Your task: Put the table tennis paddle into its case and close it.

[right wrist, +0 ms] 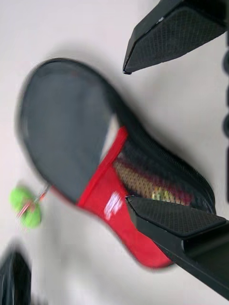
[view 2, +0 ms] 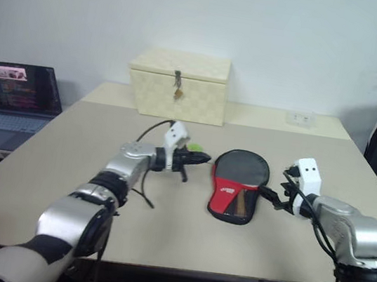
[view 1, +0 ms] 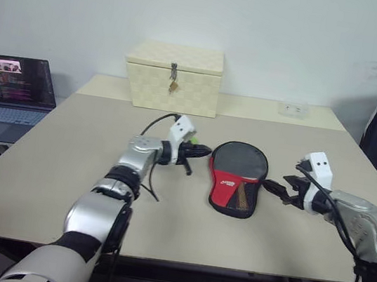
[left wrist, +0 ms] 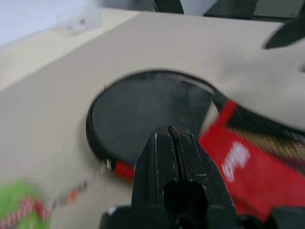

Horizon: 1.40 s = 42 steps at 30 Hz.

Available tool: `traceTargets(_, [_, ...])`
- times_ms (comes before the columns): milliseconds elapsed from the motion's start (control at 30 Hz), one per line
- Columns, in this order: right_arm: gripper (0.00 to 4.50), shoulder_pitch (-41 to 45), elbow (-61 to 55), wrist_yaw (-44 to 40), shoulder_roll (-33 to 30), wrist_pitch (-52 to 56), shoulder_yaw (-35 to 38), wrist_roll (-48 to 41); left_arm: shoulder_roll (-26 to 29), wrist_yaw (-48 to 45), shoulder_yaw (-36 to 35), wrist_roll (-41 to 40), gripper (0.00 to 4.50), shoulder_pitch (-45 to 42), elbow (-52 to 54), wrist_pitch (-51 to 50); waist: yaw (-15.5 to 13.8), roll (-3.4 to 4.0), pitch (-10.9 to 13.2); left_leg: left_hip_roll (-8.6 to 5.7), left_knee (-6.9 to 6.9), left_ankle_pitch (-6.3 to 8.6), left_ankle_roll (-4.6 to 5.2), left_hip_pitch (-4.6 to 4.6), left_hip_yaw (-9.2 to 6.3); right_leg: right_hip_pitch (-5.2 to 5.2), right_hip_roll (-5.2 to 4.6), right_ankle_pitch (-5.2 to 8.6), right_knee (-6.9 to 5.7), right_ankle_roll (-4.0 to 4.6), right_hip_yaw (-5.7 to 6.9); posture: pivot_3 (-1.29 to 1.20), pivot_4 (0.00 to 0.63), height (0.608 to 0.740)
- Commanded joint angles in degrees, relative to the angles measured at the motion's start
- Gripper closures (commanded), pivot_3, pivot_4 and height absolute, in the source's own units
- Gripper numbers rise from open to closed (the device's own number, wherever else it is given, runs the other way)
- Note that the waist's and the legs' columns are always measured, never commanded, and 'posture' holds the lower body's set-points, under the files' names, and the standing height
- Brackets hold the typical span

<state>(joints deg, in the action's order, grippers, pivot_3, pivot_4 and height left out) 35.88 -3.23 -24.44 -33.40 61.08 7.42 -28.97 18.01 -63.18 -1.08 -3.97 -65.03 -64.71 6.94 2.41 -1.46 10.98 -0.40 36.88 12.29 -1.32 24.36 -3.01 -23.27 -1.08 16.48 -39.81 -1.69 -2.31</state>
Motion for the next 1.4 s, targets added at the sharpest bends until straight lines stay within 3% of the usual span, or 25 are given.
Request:
traceTargets(33, [0.00, 3.48, 6.89, 1.71, 2.82, -4.22, -0.66, 2.95, 2.96, -2.93, -1.88, -3.44, 4.45, 3.20, 10.31, -3.47, -0.14, 0.00, 0.00, 0.00, 0.01, 0.00, 0.00, 0.00, -0.02, 0.00, 0.00, 0.00, -0.01, 0.00, 0.02, 0.00, 0.150, 0.740])
traceTargets(367, [0.00, 7.53, 23.17, -1.63, 6.14, -11.95, -4.55, 9.29, 8.88, -0.94, -2.61, -7.18, 4.45, 16.21, 34.41, -15.43, -0.45, 0.01, 0.00, 0.02, 0.04, 0.00, 0.00, -0.01, -0.06, 0.00, -0.01, 0.00, -0.08, 0.01, 0.00, 0.00, 0.150, 0.740])
traceTargets(800, [0.00, 11.34, 31.95, -6.31, 11.17, -15.58, -10.08, 14.59, 9.78, 2.28, -1.89, -8.56, 4.45, 18.34, 40.29, -19.33, 0.83, 0.03, -0.03, 0.07, 0.07, 0.00, 0.00, -0.23, 0.03, 0.08, 0.01, -0.02, -0.19, 0.02, -0.10, 0.00, 0.150, 0.740])
traceTargets(900, [0.61, 11.75, 33.94, -7.19, 11.89, -14.46, -9.76, 14.71, 9.94, 2.38, -1.84, -8.54, 4.50, 18.45, 40.51, -19.37, 0.98, 0.02, -0.04, 0.08, 0.06, 0.00, 0.00, -0.34, 0.06, 0.15, 0.01, -0.02, -0.20, 0.02, -0.13, 0.00, 0.150, 0.740])
traceTargets(1100, [2.60, 12.66, 37.91, -8.51, 12.76, -13.46, -8.56, 14.24, 10.95, 2.62, -1.79, -8.49, 4.50, 19.72, 41.85, -19.81, 1.08, 0.01, -0.08, 0.12, 0.04, 0.00, 0.00, -0.43, 0.09, 0.19, 0.01, -0.02, -0.23, 0.03, -0.17, 0.00, 0.150, 0.740])
traceTargets(1300, [4.26, 15.25, 40.65, -12.09, 14.71, -11.98, -6.00, 11.76, 12.72, 0.96, -1.90, -9.34, 4.50, 22.00, 44.36, -21.53, 1.22, 0.02, -0.09, 0.11, 0.05, 0.00, 0.00, -0.52, 0.09, 0.28, 0.02, -0.03, -0.23, 0.03, -0.17, 0.00, 0.150, 0.740])
traceTargets(1333, [4.48, 15.76, 40.76, -12.82, 15.14, -11.45, -5.59, 11.18, 13.21, 0.35, -1.92, -9.66, 4.50, 22.57, 44.96, -21.92, 1.35, 0.02, -0.09, 0.12, 0.05, 0.00, 0.00, -0.53, 0.10, 0.28, 0.01, -0.04, -0.23, 0.05, -0.18, 0.00, 0.150, 0.740])
traceTargets(1400, [4.48, 16.78, 40.15, -13.72, 16.32, -9.97, -4.70, 9.82, 14.75, -2.24, -2.03, -11.42, 4.50, 24.72, 47.63, -23.64, 1.53, 0.02, -0.09, 0.15, 0.03, 0.00, 0.00, -0.53, 0.09, 0.27, 0.01, -0.04, -0.25, 0.06, -0.18, 0.00, 0.150, 0.740])
